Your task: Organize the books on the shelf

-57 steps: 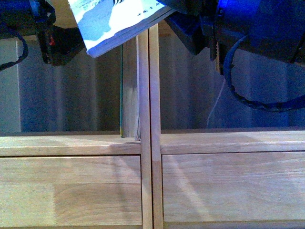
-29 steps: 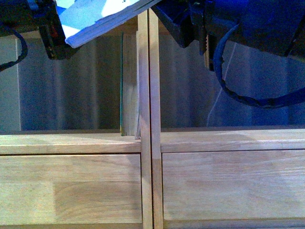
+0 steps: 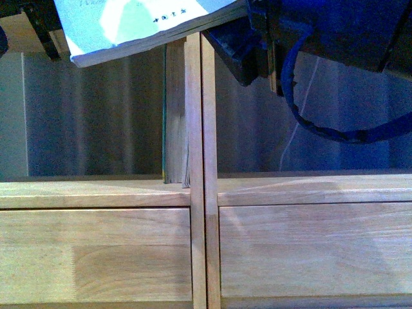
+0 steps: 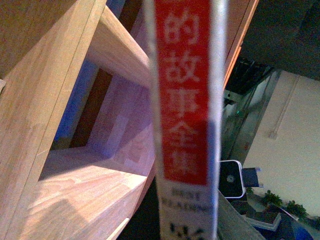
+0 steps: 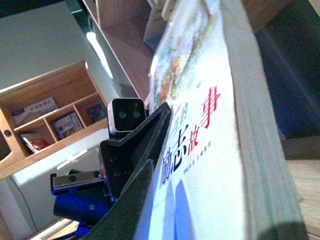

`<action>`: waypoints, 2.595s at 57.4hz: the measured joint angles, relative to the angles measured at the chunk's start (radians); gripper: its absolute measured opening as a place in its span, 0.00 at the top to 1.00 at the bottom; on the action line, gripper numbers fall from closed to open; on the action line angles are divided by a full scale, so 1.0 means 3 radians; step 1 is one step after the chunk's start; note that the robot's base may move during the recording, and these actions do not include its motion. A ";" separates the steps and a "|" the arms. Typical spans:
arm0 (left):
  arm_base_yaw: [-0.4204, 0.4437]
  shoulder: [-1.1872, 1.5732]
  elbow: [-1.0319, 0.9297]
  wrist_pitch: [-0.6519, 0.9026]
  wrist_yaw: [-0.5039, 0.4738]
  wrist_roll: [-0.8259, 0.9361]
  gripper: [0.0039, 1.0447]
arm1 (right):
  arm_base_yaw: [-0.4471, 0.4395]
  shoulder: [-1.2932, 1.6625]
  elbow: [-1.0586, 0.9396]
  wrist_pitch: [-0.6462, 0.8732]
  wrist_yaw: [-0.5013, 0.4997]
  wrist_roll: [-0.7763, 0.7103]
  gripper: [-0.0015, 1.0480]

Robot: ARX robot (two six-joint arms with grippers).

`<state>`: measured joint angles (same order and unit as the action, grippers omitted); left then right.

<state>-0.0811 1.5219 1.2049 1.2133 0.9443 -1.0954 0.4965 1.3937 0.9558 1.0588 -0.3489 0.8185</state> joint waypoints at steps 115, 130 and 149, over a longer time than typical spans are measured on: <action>-0.0291 0.1762 0.1857 -0.2364 -0.2530 0.4902 0.43 | -0.1520 -0.2013 -0.1415 -0.1760 -0.0383 -0.2359 0.07; -0.0240 0.1616 0.1502 -0.2150 -0.2419 0.4794 0.07 | -0.1520 -0.2013 -0.1415 -0.1760 -0.0384 -0.2359 0.07; -0.0125 0.0722 0.0226 -0.1609 -0.2065 0.4425 0.07 | -0.1520 -0.2013 -0.1415 -0.1760 -0.0383 -0.2359 0.07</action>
<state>-0.1184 1.7386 1.2728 0.7307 0.3248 0.2321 0.0406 0.7898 0.5312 0.5308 -0.4637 0.1108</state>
